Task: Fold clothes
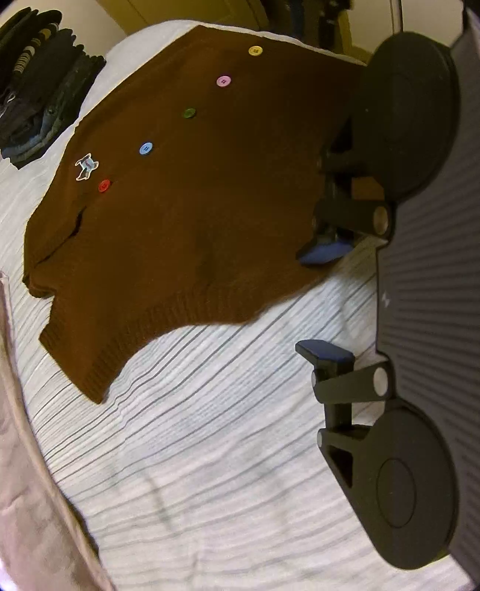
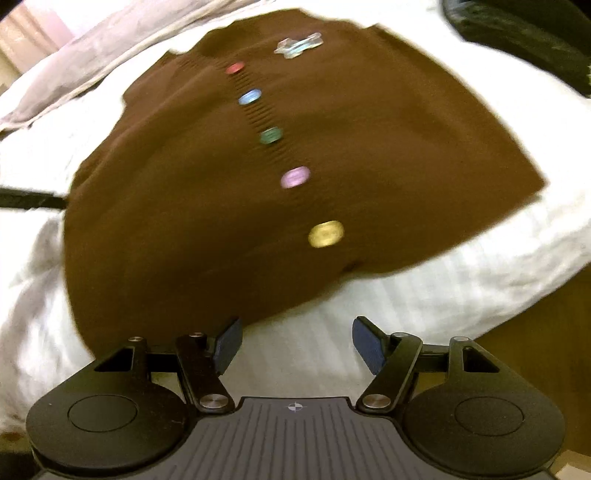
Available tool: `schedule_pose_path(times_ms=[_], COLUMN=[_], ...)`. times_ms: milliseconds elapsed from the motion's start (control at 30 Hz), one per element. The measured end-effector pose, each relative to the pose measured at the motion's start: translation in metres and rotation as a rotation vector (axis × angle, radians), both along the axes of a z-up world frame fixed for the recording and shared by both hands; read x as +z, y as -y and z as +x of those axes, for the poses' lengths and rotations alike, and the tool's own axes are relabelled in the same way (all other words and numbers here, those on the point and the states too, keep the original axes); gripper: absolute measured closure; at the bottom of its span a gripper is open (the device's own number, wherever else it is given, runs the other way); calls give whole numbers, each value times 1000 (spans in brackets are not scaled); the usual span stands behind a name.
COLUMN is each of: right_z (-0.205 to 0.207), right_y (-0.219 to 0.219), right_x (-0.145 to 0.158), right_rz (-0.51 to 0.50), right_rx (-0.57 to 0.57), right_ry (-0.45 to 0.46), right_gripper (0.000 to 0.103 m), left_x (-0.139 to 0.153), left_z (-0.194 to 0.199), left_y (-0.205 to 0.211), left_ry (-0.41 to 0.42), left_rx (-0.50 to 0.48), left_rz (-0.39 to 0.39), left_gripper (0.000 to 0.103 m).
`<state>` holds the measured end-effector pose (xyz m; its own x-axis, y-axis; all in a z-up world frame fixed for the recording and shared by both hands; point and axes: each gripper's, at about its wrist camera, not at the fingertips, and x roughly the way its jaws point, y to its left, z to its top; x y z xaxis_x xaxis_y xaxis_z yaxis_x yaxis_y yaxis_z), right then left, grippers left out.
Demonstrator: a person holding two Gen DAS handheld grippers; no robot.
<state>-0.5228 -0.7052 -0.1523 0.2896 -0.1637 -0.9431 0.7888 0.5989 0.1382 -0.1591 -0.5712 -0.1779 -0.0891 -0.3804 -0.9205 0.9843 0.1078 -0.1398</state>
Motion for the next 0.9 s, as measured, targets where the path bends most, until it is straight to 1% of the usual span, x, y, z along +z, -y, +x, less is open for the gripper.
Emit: schedule_pose_path(times_ms=[33,133,233,300,333,433,467,500,567,633,700,733,800,833,867,900], right_z=[-9,-32,-43,-49,-51,-52,-50,-48,-43,-33,-20,-9,22,36,50,62], right_y=[4,18,27,29,29,22,18,11,-6,-32,-61,-79,-122,-141,-158,-172], right_x=[4,10,16,19,18,12,8,5,0,-5,-10,-12,-8,-6,-5,-4], right_rz=[-11,-29,-68,-85,-79,-51,-41,-19,39,108,178,178,29,-35,-96,-156], right_rx=[-19,-74,-25,17,26,48,54,52,38,34,22,34,168,240,292,336], right_ry=[9,18,-4,-20,-23,-9,-4,12,74,151,240,253,168,157,136,112], right_gripper=[34,34,34,34,34,34,34,34,34,34,34,34,34,34,34,34], left_x=[5,16,13,5,1,-6,-7,-7,-9,-14,-20,-23,-27,-28,-30,-32], left_z=[-10,-50,-100,-132,-144,-162,-168,-177,-187,-183,-167,-159,-135,-124,-112,-99], left_y=[-5,-20,-39,-53,-60,-74,-80,-89,-106,-114,-119,-122,-117,-115,-112,-108], left_ry=[29,70,141,177,181,130,148,206,311,373,451,492,566,603,640,660], left_rx=[-13,-124,-301,-401,-433,-413,-437,-501,-639,-710,-776,-809,-878,-912,-947,-976], left_rz=[-15,-48,-71,-54,-43,-6,-10,-31,-76,-98,-122,-134,-175,-196,-217,-241], left_gripper=[63,63,63,63,63,63,63,63,62,62,62,62,62,61,60,60])
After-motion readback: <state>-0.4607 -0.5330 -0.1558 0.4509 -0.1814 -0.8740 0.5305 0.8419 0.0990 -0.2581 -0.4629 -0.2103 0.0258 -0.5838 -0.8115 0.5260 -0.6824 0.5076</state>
